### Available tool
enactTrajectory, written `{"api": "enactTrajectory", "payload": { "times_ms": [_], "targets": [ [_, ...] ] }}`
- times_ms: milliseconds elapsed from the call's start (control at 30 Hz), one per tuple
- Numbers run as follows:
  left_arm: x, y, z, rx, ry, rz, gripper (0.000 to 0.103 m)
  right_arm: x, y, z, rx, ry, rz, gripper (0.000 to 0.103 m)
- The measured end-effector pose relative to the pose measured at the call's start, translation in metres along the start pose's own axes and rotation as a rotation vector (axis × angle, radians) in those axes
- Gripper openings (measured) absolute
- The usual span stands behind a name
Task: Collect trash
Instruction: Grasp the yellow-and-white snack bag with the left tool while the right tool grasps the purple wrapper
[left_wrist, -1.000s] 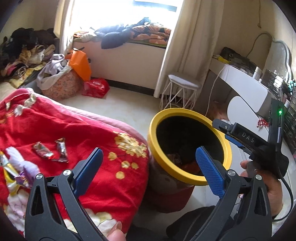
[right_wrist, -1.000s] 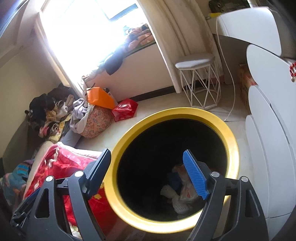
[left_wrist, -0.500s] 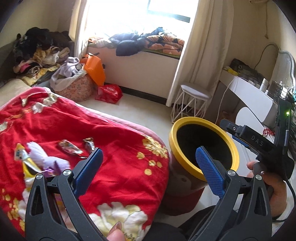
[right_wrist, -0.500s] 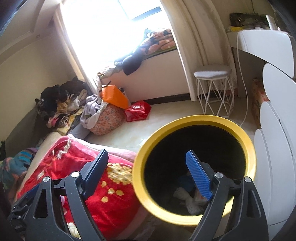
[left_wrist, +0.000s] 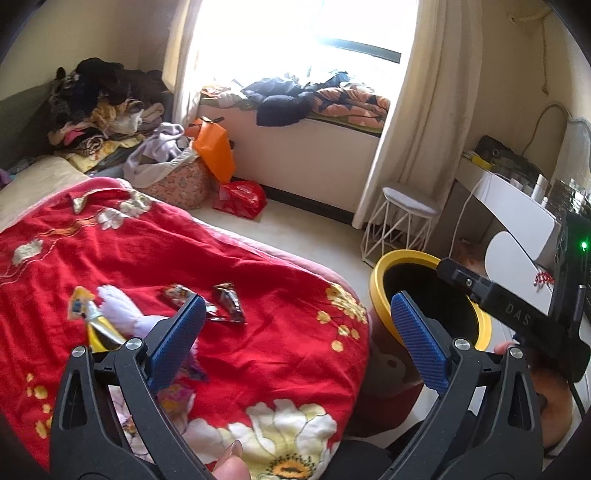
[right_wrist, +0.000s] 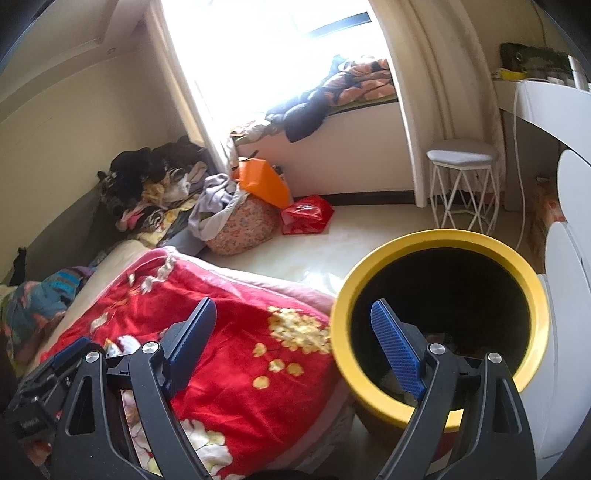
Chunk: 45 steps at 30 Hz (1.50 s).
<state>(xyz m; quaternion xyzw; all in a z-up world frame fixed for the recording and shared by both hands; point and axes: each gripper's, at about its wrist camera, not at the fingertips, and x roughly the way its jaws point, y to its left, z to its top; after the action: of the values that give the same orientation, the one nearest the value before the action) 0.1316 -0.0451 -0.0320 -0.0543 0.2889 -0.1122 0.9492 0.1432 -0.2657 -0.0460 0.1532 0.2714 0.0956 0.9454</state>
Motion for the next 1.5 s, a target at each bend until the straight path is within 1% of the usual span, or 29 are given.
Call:
{"api": "enactTrajectory", "payload": {
  "times_ms": [467,800,1000,1200,1367,1467,1500],
  "targets": [
    [-0.018,0.045,0.006,-0.059,-0.035,0.085,0.092,0.005,0.043,-0.011,-0.091,0.017,0.064,0.084],
    [-0.029,0.09,0.011,-0.141,-0.055,0.155,0.092,0.009,0.073,-0.023,-0.158,0.044,0.116,0.084],
    [-0.035,0.116,0.011,-0.191,-0.062,0.195,0.092,0.014,0.093,-0.036,-0.209,0.074,0.143,0.084],
    [-0.039,0.139,0.009,-0.24,-0.073,0.238,0.092,0.023,0.113,-0.048,-0.246,0.117,0.191,0.084],
    [-0.035,0.16,0.001,-0.287,-0.054,0.27,0.092,0.035,0.129,-0.057,-0.274,0.162,0.227,0.083],
    [-0.03,0.173,-0.006,-0.32,-0.029,0.27,0.092,0.046,0.138,-0.063,-0.287,0.201,0.245,0.076],
    [-0.028,0.176,-0.009,-0.331,-0.019,0.269,0.092,0.05,0.141,-0.065,-0.29,0.216,0.25,0.071]
  ]
}}
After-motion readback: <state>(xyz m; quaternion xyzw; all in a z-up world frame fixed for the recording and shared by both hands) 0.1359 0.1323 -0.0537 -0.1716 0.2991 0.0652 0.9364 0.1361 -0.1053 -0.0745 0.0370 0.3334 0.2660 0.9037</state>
